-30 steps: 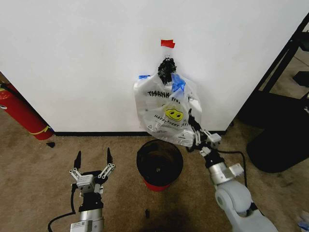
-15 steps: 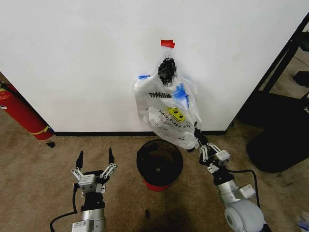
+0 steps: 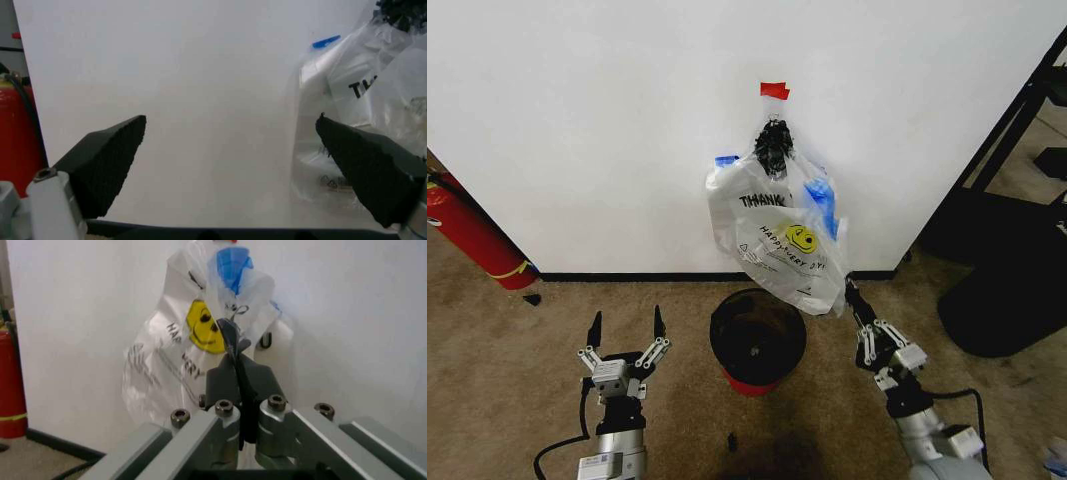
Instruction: Pick up the garbage bag from the wall and place it over the trash bin.
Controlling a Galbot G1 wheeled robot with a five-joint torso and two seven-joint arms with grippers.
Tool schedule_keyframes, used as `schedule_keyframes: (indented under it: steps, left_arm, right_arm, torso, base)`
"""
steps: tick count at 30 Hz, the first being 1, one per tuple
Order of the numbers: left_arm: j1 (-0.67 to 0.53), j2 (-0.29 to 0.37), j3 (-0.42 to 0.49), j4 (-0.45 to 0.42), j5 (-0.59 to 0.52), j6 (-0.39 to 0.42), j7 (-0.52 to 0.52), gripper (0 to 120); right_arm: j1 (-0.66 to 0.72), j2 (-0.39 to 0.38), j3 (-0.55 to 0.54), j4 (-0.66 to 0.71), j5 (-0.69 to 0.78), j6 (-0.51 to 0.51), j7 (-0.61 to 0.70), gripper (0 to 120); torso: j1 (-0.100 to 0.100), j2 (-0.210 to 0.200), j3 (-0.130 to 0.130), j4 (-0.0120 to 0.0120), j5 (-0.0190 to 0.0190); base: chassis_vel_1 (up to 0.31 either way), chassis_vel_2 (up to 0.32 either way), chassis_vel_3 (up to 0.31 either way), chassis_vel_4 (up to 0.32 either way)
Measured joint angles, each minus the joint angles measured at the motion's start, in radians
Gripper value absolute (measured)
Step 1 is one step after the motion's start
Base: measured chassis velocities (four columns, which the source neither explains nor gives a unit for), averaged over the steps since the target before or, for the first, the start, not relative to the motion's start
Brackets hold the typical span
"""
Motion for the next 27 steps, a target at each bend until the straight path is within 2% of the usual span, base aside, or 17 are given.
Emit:
schedule_keyframes:
  steps: [27]
  left_arm:
    - [-0.010, -0.002, 0.008, 0.013, -0.004, 0.003, -0.001, 100]
  right_arm:
    - [-0.170, 0.047, 0.108, -0.077, -0.083, 0.225, -0.109, 0]
  torso:
    - [0.000, 0.000, 0.000, 0.0001, 0.0000]
  base:
    - [0.000, 0.000, 0.000, 0.000]
